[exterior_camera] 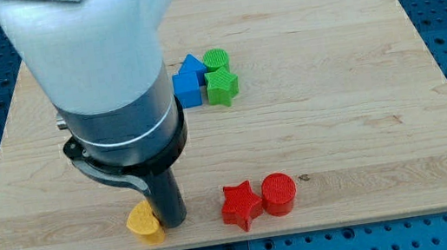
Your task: Move your arm to the left of the yellow heart
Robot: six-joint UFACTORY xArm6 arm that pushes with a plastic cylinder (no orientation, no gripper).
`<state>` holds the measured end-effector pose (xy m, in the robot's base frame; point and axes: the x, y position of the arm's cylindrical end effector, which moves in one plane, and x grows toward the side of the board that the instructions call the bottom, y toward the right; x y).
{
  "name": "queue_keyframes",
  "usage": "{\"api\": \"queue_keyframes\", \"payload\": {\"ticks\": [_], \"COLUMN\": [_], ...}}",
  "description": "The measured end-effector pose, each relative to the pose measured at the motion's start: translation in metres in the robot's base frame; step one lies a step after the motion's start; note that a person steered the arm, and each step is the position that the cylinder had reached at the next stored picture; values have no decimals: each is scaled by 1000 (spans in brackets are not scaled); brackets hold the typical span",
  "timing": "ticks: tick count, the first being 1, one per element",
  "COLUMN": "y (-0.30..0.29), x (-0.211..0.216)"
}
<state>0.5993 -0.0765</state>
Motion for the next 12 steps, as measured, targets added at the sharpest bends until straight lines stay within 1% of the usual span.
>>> {"api": "queue_keyframes", "payload": {"ticks": [2, 3, 4, 5, 6, 7, 9, 10, 11, 12], "y": [-8, -33, -43, -37, -65, -108, -191, -193, -191, -159], "x": [13, 13, 13, -10, -35, -51, -12, 19, 19, 19]}}
